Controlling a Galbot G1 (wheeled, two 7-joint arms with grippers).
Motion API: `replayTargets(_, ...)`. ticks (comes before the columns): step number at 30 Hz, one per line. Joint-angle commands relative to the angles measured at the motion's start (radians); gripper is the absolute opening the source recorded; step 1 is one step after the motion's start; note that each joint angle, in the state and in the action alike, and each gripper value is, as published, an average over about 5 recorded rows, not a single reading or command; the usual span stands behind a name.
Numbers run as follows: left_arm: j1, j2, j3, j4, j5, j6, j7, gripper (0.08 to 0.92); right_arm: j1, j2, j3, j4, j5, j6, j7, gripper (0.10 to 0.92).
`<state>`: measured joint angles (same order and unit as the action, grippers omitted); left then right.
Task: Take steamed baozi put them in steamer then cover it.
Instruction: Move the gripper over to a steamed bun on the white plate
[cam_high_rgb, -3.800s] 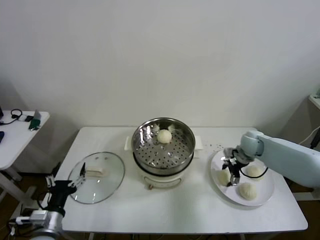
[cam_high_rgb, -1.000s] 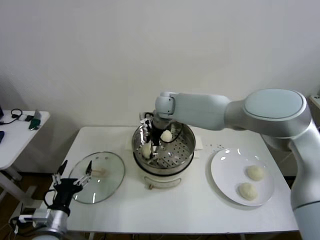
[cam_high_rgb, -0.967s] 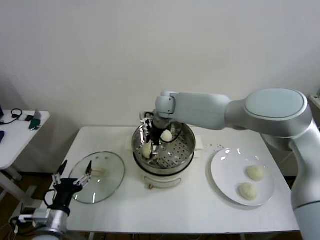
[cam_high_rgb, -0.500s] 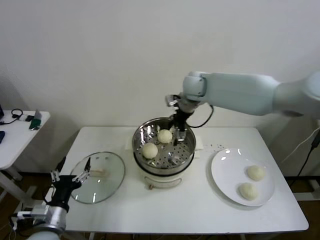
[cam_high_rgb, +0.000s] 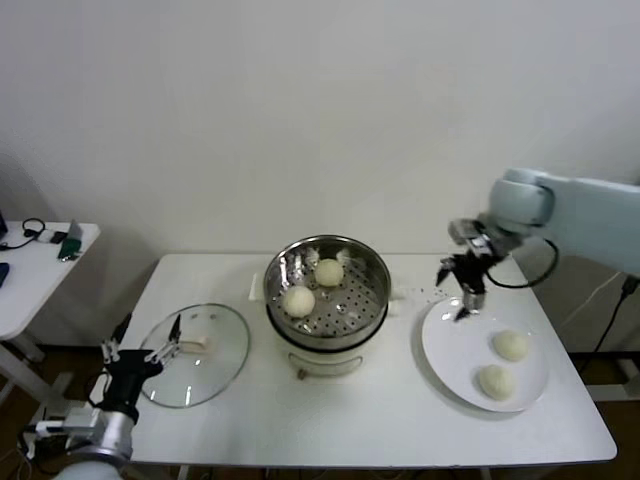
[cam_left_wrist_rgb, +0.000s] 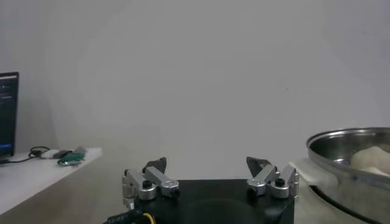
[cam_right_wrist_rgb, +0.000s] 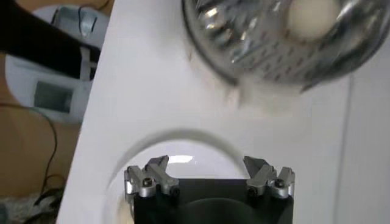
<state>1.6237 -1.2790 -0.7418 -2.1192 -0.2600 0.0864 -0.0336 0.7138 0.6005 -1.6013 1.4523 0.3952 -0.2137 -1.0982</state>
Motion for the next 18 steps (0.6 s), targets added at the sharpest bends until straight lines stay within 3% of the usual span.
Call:
replayTargets(1,0.012,-0.015,-0.001,-0.007,0.025,0.006,0.001,0.823,-0.368,-0.246,0.216,-0.005,-0.274,0.059,-0.013,0.823)
replayTargets(18,0.015,-0.049,0.005,-0.006,0.066,0.005,-0.009,0.823,-0.631,-0.128,0.456,-0.147,-0.328,0.073,0.007,0.823)
